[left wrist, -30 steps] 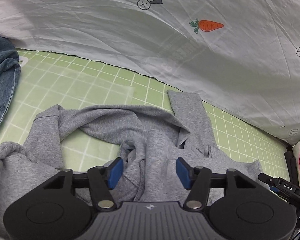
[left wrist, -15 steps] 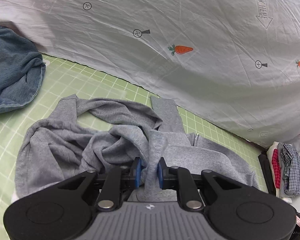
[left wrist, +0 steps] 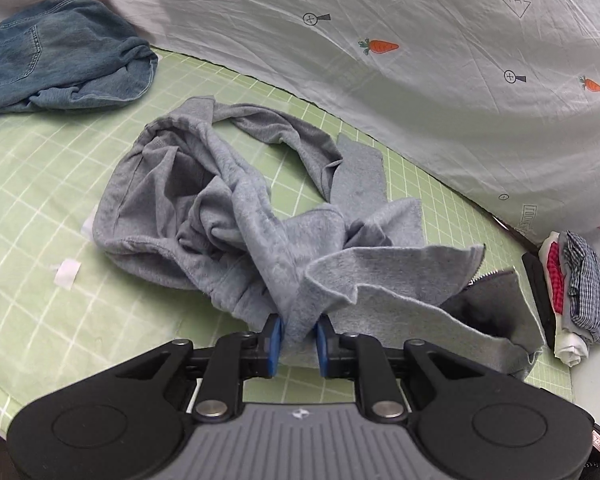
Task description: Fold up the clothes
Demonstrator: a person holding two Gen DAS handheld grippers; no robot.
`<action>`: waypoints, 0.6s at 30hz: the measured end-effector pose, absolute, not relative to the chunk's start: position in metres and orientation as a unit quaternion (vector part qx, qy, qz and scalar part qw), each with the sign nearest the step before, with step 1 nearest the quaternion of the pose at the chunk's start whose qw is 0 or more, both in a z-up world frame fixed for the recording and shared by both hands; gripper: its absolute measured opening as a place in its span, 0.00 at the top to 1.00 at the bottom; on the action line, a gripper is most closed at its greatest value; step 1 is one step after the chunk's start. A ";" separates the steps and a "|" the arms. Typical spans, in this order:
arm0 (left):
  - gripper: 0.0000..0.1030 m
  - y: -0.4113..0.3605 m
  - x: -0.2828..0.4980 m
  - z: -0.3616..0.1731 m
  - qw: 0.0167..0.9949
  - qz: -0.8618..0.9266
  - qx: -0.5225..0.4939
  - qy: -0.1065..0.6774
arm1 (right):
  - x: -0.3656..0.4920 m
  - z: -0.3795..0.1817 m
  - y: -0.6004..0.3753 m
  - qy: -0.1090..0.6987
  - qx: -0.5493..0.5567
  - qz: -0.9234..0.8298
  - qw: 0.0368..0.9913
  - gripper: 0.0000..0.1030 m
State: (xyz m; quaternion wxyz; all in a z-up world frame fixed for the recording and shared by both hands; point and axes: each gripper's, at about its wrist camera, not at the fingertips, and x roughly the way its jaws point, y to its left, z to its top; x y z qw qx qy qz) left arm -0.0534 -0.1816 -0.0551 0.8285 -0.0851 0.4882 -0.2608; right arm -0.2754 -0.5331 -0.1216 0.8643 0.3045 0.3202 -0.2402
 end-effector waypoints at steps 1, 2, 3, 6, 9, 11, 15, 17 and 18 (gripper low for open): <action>0.82 -0.181 -0.058 -0.056 0.827 -0.260 -0.082 0.491 | -0.278 -0.123 -0.531 0.328 0.297 -0.239 0.864 0.97; 0.82 -0.180 -0.063 -0.056 0.827 -0.260 -0.078 0.493 | -0.281 -0.123 -0.528 0.337 0.286 -0.238 0.865 0.97; 0.81 -0.179 -0.067 -0.056 0.826 -0.261 -0.074 0.495 | -0.283 -0.123 -0.526 0.343 0.277 -0.237 0.866 0.97; 0.79 -0.172 -0.076 -0.058 0.824 -0.253 -0.074 0.501 | -0.289 -0.122 -0.526 0.353 0.275 -0.234 0.863 0.95; 0.79 -0.159 -0.081 -0.059 0.823 -0.236 -0.102 0.507 | -0.294 -0.121 -0.530 0.363 0.271 -0.251 0.856 0.90; 0.75 -0.150 -0.083 -0.057 0.827 -0.221 -0.116 0.504 | -0.297 -0.121 -0.532 0.368 0.264 -0.269 0.850 0.88; 0.65 -0.136 -0.081 -0.058 0.833 -0.199 -0.132 0.500 | -0.308 -0.117 -0.541 0.364 0.251 -0.311 0.842 0.85; 0.50 -0.138 -0.078 -0.066 0.829 -0.203 -0.140 0.501 | -0.312 -0.114 -0.545 0.350 0.246 -0.319 0.846 0.73; 0.47 -0.142 -0.076 -0.073 0.824 -0.204 -0.144 0.508 | -0.312 -0.113 -0.547 0.342 0.244 -0.320 0.849 0.66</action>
